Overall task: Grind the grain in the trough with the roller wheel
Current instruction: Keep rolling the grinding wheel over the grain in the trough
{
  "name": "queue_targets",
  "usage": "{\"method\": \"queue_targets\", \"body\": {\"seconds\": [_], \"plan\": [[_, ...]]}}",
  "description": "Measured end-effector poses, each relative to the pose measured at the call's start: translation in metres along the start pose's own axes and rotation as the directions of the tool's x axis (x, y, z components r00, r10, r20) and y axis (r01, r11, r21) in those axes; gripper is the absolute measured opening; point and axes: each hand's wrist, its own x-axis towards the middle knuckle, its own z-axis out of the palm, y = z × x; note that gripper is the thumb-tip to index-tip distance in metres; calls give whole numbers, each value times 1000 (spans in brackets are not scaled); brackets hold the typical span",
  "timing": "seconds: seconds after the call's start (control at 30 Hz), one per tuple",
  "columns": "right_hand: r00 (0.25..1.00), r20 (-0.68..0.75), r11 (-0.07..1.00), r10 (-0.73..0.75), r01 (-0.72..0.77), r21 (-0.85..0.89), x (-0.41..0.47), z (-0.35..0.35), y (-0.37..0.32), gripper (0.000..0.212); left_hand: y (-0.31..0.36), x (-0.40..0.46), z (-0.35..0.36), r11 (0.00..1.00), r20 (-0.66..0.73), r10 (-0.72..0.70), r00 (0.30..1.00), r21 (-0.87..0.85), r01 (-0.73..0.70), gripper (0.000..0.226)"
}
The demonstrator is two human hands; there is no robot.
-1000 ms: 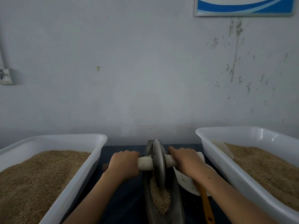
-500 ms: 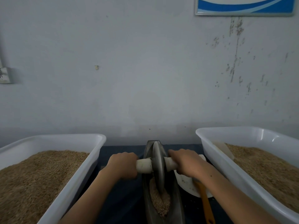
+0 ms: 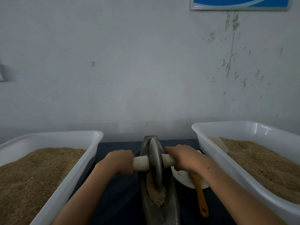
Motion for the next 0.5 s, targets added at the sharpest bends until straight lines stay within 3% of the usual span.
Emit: {"method": "queue_targets", "body": {"seconds": [0.13,0.2,0.37,0.5], "plan": [[998,58,1000,9,-10,16,2,-2,1,42,-1,0,-1,999,45,-1,999,-35,3,49],[999,17,1000,28,-28,5,4,2,0,37,-1,2,1,1000,-28,-14,1000,-1,14,47],[969,-244,998,47,-56,-33,11,16,-1,33,0,5,9,999,-302,-26,953,17,32,30],[961,-271,998,55,-65,-27,13,19,-1,30,0,4,11,1000,-370,-3,929,25,13,28]]}}
